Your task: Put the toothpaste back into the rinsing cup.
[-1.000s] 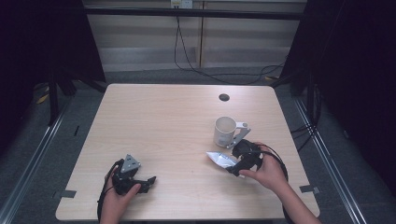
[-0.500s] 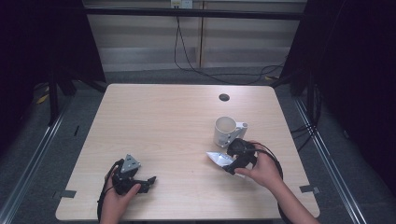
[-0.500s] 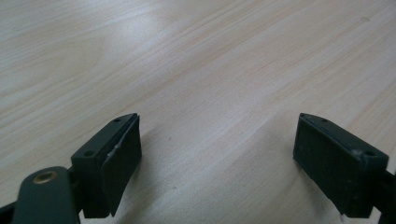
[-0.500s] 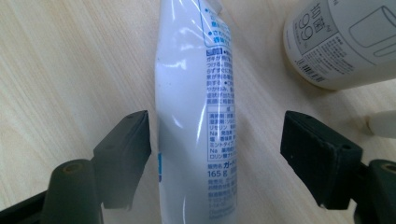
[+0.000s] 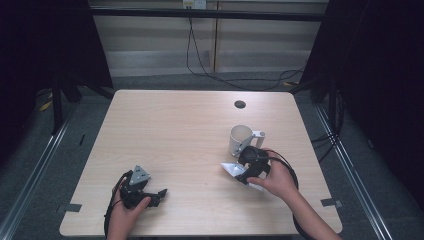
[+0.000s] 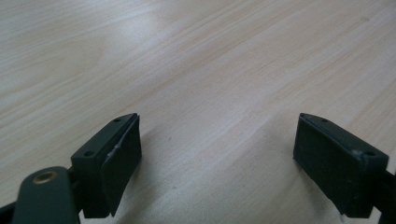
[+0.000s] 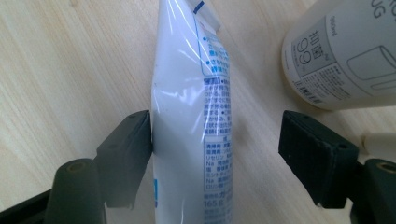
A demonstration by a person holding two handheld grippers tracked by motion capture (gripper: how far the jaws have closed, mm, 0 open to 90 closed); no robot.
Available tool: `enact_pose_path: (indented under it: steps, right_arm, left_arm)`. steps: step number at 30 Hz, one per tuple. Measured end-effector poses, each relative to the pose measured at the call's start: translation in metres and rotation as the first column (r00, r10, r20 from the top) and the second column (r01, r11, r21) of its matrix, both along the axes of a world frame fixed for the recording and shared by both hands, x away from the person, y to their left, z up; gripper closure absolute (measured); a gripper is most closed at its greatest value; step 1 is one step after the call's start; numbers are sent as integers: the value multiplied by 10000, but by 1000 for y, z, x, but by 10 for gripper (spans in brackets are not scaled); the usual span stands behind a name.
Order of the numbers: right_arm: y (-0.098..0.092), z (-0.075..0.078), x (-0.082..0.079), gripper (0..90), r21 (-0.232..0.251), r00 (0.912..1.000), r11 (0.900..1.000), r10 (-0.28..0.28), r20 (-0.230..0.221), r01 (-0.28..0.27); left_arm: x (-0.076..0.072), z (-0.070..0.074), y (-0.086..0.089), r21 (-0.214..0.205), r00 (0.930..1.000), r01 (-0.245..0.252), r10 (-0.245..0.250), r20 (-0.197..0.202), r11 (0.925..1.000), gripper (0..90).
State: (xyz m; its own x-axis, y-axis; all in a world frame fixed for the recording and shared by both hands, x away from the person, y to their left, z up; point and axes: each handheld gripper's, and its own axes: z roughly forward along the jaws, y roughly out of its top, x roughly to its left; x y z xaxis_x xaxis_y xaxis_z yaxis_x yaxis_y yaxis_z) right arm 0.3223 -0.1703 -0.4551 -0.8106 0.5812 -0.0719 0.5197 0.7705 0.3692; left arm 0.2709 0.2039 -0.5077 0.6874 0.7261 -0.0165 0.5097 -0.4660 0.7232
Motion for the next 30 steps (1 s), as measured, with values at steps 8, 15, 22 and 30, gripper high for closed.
enact_pose_path:
  steps: [8, 15, 22, 30]
  right_arm:
    - [11, 1, 3, 267, 29, 9999, 9999, 154, -40, -154]
    - [15, -4, 6, 285, -67, 9998, 9999, 154, -121, -155]
    - [22, -8, 9, 336, -155, 9998, 9998, 100, -165, -102]
    - [24, -17, 10, 487, 12, 9990, 9998, 175, -402, -174]
  left_arm:
    - [0, 0, 0, -33, 10000, 4, -4, -36, 10000, 151]
    - [0, 0, 0, -41, 10000, 17, -17, -41, 10000, 150]
    - [0, 0, 1, -32, 10000, 25, -25, -9, 10000, 151]
    - [0, 0, 1, -128, 10000, 19, -19, -25, 9999, 151]
